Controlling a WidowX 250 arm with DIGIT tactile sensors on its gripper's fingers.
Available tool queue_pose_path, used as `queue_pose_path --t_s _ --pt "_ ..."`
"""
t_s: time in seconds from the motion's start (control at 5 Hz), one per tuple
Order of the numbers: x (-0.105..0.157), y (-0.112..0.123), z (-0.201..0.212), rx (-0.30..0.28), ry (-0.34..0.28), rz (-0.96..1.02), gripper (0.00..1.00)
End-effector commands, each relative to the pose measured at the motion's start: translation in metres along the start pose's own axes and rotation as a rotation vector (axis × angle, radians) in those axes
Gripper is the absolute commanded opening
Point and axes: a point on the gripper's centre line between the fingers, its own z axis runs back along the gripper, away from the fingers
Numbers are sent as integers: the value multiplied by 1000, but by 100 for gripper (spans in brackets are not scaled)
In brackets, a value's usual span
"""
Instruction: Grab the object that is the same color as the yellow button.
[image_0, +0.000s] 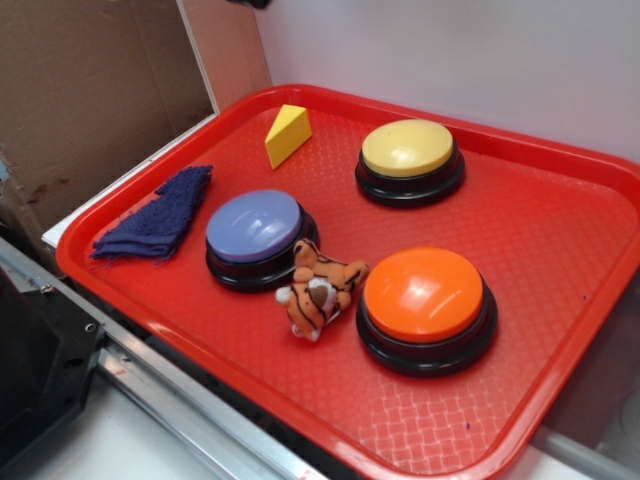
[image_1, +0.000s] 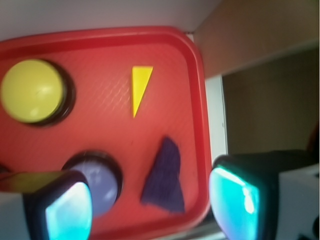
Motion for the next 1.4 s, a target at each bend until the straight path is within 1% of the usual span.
queue_pose_path --t_s 0.0,0.2,0.4,0.6,0.8,1.2 --pt "23 24 -38 27 45 -21 100" --pt "20 48 -45 22 57 44 100" --pt "28 57 -65 -33 77 48 100" --pt "40 38 -88 -94 73 -13 100" --pt "45 8 -97 -71 85 -83 100" --pt "49 -6 -118 -65 130 -87 100"
